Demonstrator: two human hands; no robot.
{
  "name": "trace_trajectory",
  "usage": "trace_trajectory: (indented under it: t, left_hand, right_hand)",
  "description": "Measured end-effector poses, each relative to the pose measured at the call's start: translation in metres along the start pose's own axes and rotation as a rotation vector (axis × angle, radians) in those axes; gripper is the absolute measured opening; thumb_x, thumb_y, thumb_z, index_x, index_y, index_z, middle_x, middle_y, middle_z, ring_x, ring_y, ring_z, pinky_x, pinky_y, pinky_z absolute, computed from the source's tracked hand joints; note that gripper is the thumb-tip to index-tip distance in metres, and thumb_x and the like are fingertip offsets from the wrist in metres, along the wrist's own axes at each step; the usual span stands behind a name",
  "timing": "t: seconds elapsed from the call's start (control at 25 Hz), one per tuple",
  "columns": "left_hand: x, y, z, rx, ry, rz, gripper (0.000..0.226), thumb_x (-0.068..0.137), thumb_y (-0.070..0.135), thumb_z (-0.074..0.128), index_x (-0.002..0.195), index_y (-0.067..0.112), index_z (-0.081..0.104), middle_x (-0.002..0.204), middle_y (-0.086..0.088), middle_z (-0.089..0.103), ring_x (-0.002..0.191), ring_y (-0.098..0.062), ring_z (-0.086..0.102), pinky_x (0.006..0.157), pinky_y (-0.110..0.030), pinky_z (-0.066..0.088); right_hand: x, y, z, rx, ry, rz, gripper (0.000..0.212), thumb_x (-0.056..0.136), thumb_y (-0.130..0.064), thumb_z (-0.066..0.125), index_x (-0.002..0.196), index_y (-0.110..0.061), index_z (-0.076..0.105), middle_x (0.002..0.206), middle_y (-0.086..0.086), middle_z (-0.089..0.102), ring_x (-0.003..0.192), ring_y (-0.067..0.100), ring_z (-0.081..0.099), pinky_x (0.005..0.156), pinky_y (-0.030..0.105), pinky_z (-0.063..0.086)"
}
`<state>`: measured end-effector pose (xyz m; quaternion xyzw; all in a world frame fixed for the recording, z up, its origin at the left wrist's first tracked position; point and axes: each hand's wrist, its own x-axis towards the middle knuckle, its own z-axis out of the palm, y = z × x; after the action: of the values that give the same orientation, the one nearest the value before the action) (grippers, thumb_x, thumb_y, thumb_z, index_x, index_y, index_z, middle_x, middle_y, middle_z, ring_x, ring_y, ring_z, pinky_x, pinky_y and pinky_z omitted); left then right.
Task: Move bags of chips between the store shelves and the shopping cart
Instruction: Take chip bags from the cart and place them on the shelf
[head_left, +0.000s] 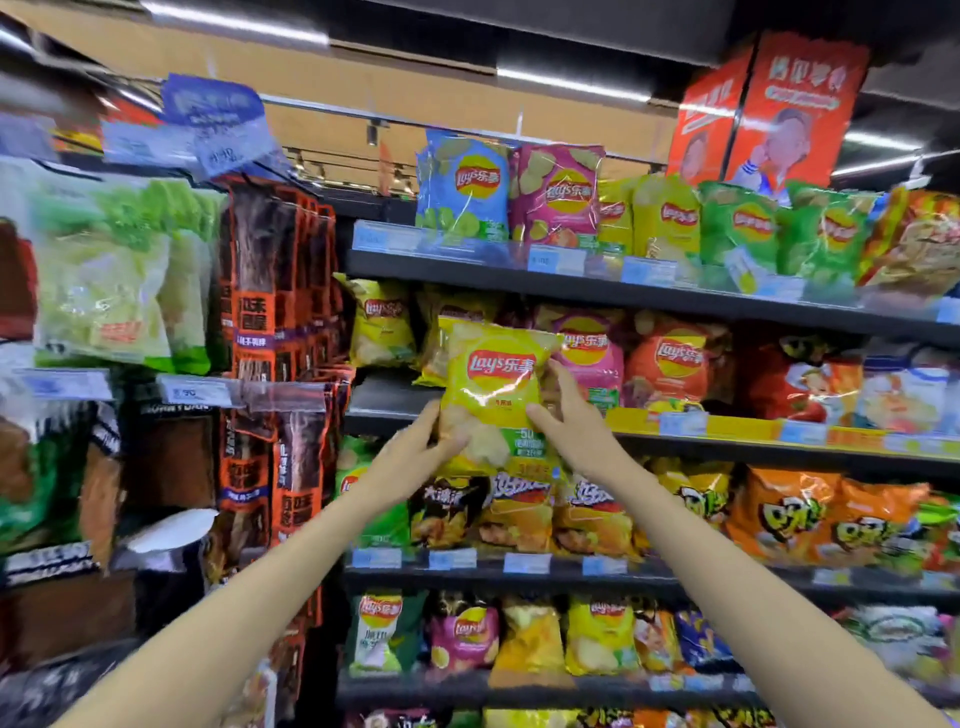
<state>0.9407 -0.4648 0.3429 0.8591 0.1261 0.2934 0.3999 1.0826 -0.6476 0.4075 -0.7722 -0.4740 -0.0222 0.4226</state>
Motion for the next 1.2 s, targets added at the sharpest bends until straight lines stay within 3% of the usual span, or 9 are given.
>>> trace_trajectory:
  t: [0.12, 0.24, 0.4, 0.52, 0.72, 0.84, 1.0, 1.08, 1.2]
  left_hand:
    - [0.022, -0.006, -0.008, -0.056, 0.097, -0.047, 0.089, 0.078, 0.08, 0.052, 0.15, 0.032, 0.03, 0.142, 0.012, 0.051, 0.127, -0.012, 0.051, 0.109, -0.042, 0.041]
    - [0.045, -0.011, -0.018, -0.09, 0.175, -0.053, 0.088, 0.079, 0.076, 0.056, 0.148, 0.025, 0.037, 0.141, 0.008, 0.053, 0.128, -0.011, 0.051, 0.111, -0.042, 0.04]
    - [0.073, -0.024, -0.029, -0.094, 0.239, -0.032, 0.08, 0.079, 0.077, 0.057, 0.141, 0.026, 0.048, 0.133, 0.004, 0.062, 0.124, -0.018, 0.057, 0.11, -0.049, 0.04]
    - [0.087, -0.039, -0.042, -0.059, 0.25, -0.045, 0.071, 0.082, 0.075, 0.057, 0.136, 0.029, 0.053, 0.128, 0.003, 0.065, 0.116, -0.024, 0.063, 0.105, -0.053, 0.044]
    - [0.089, -0.034, -0.072, 0.106, 0.373, -0.059, 0.066, 0.081, 0.074, 0.048, 0.109, 0.017, 0.066, 0.094, -0.009, 0.072, 0.085, -0.024, 0.069, 0.085, -0.044, 0.052]
    - [0.087, -0.032, -0.097, 0.225, 0.369, -0.098, 0.041, 0.097, 0.053, 0.05, 0.093, 0.016, 0.066, 0.072, -0.015, 0.063, 0.053, -0.004, 0.06, 0.057, -0.02, 0.041]
    - [0.096, -0.032, -0.122, 0.216, 0.334, -0.118, 0.028, 0.102, 0.037, 0.049, 0.111, 0.015, 0.066, 0.089, 0.0, 0.064, 0.072, -0.014, 0.067, 0.058, -0.02, 0.047]
    - [0.109, -0.042, -0.135, 0.355, 0.249, -0.17, 0.024, 0.102, 0.037, 0.049, 0.116, 0.019, 0.059, 0.095, 0.005, 0.062, 0.084, -0.015, 0.058, 0.066, -0.026, 0.041]
    - [0.131, -0.061, -0.146, 0.389, 0.156, -0.261, 0.012, 0.098, 0.024, 0.058, 0.106, 0.021, 0.05, 0.091, 0.003, 0.055, 0.078, -0.011, 0.047, 0.065, -0.029, 0.037]
  right_hand:
    - [0.036, 0.012, 0.009, 0.029, -0.032, -0.084, 0.064, 0.1, -0.03, 0.051, 0.154, -0.028, 0.016, 0.114, 0.01, 0.063, 0.077, 0.016, 0.061, 0.065, 0.026, 0.044]
    - [0.063, 0.017, 0.016, 0.105, -0.085, -0.143, 0.06, 0.1, -0.027, 0.054, 0.15, -0.024, 0.022, 0.123, -0.006, 0.052, 0.105, 0.015, 0.058, 0.077, 0.02, 0.043]
    - [0.089, 0.026, 0.023, 0.164, -0.159, -0.213, 0.073, 0.089, -0.031, 0.069, 0.146, -0.025, 0.024, 0.131, -0.005, 0.051, 0.12, 0.017, 0.053, 0.103, 0.039, 0.045]
    - [0.114, 0.029, 0.035, 0.122, -0.18, -0.281, 0.088, 0.079, -0.042, 0.07, 0.149, -0.027, 0.02, 0.141, -0.001, 0.048, 0.128, 0.021, 0.049, 0.109, 0.045, 0.04]
    - [0.15, 0.019, 0.063, 0.2, -0.247, -0.33, 0.081, 0.089, -0.035, 0.07, 0.152, -0.025, 0.02, 0.147, -0.002, 0.042, 0.133, 0.009, 0.041, 0.113, 0.036, 0.036]
    - [0.17, 0.01, 0.084, 0.245, -0.299, -0.33, 0.075, 0.092, -0.036, 0.066, 0.151, -0.026, 0.021, 0.142, -0.006, 0.044, 0.133, 0.009, 0.042, 0.11, 0.034, 0.039]
    - [0.186, -0.002, 0.104, 0.263, -0.303, -0.384, 0.072, 0.094, -0.026, 0.066, 0.15, -0.027, 0.021, 0.129, -0.013, 0.051, 0.112, -0.009, 0.054, 0.092, 0.014, 0.046]
    - [0.198, -0.004, 0.114, 0.197, -0.28, -0.436, 0.073, 0.091, -0.022, 0.068, 0.149, -0.03, 0.025, 0.13, -0.005, 0.053, 0.11, 0.005, 0.058, 0.093, 0.024, 0.049]
    - [0.215, -0.004, 0.128, 0.078, -0.266, -0.462, 0.071, 0.086, -0.021, 0.073, 0.139, -0.043, 0.032, 0.12, 0.006, 0.058, 0.104, 0.023, 0.06, 0.092, 0.045, 0.051]
